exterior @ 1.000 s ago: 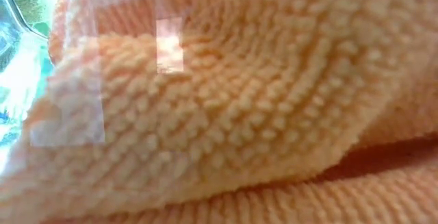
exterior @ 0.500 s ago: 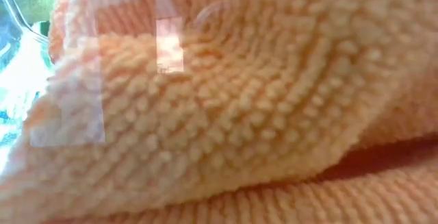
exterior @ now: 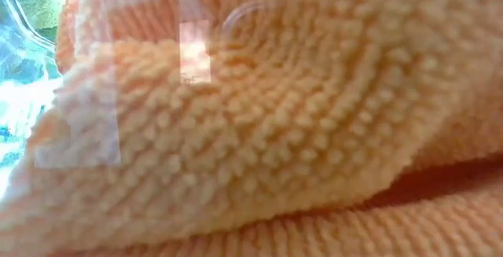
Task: Sort microfiber towel by color & place in baskets
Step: Put the green towel into the left transparent bin
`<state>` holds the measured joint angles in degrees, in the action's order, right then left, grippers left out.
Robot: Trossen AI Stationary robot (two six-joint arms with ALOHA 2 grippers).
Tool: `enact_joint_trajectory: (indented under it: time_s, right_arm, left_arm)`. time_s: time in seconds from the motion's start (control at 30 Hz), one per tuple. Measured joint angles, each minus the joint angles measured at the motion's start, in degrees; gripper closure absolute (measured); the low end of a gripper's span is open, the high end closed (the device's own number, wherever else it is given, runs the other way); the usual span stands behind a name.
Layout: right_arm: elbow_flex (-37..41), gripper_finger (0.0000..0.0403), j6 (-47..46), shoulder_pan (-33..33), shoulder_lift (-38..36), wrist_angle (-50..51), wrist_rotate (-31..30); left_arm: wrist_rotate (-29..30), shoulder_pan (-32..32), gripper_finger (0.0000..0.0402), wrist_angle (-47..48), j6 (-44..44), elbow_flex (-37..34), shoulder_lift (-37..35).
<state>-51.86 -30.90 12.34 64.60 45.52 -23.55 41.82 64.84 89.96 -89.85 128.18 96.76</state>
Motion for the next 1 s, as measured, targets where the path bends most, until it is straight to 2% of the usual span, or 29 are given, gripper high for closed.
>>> enact_joint_trajectory:
  time_s: [0.2,0.3,0.47,0.67,0.8,1.0]
  right_arm:
    - [0.00,0.0381,-0.06,0.00,0.00,-0.02,-0.02]
    - [0.00,0.0381,-0.08,0.00,0.00,-0.02,-0.02]
    - [0.00,0.0381,-0.10,0.00,0.00,-0.02,-0.02]
    - [0.00,0.0381,-0.02,0.00,0.00,-0.01,-0.03]
    - [0.00,0.0381,0.53,0.00,0.00,-0.02,-0.02]
    - [0.00,0.0381,1.52,0.01,0.00,0.00,-0.03]
  left_arm:
    - [-10.71,0.02,0.0401,0.04,-6.83,-5.61,0.67]
    - [-13.67,0.02,0.0401,0.05,-10.55,-10.63,0.03]
    - [-15.68,0.00,0.0401,0.03,-14.44,-17.87,-1.01]
    - [-17.34,-0.12,0.0401,0.06,-18.33,-23.33,-1.01]
    - [-17.35,-0.40,0.0389,0.06,-20.24,-24.06,-1.02]
    - [-17.38,-0.78,0.0343,0.03,-20.78,-23.52,-1.23]
